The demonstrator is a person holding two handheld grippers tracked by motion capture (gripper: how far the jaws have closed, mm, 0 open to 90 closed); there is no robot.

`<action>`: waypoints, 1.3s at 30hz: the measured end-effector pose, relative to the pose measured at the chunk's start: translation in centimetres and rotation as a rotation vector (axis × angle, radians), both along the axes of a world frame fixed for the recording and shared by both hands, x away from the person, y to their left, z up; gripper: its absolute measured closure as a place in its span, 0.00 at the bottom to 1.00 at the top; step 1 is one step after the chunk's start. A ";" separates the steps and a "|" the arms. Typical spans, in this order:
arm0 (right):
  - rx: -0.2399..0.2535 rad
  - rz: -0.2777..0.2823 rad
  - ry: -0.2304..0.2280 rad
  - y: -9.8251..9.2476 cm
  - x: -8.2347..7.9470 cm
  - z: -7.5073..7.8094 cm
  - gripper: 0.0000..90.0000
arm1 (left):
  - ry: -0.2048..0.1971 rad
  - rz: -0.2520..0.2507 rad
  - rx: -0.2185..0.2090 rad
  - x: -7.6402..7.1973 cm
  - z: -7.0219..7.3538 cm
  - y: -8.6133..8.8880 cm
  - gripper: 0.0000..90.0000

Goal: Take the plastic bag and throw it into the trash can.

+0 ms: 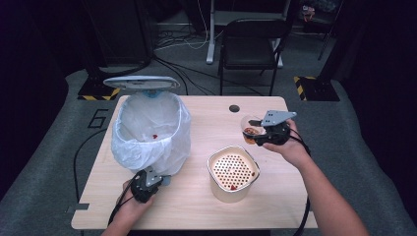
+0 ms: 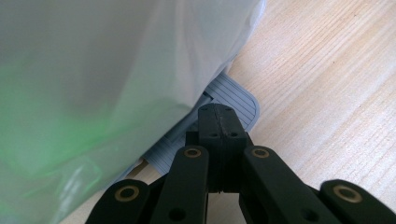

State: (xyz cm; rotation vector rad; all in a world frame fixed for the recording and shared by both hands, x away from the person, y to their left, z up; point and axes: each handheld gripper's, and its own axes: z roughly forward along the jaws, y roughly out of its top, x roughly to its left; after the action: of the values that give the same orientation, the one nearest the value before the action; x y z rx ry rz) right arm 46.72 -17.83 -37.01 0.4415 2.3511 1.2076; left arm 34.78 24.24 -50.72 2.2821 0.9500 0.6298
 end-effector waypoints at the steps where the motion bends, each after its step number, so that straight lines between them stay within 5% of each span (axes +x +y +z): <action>1: 0.000 0.000 0.000 0.0 0.0 0.0 0.56 | 0.000 0.000 0.000 0.0 0.0 0.0 1.00; 27: -0.196 0.171 -0.209 3.7 -4.0 2.7 0.57 | -0.001 -0.001 0.001 0.0 0.0 0.0 1.00; 39: -0.264 0.203 -0.254 4.3 -5.0 2.5 0.57 | -0.002 -0.002 0.000 0.0 0.0 0.0 1.00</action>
State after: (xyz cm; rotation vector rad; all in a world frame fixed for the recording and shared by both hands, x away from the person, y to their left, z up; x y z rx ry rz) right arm 41.67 -13.56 -34.51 -0.0386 2.3265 0.9526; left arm 34.77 24.24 -50.73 2.2821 0.9473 0.6309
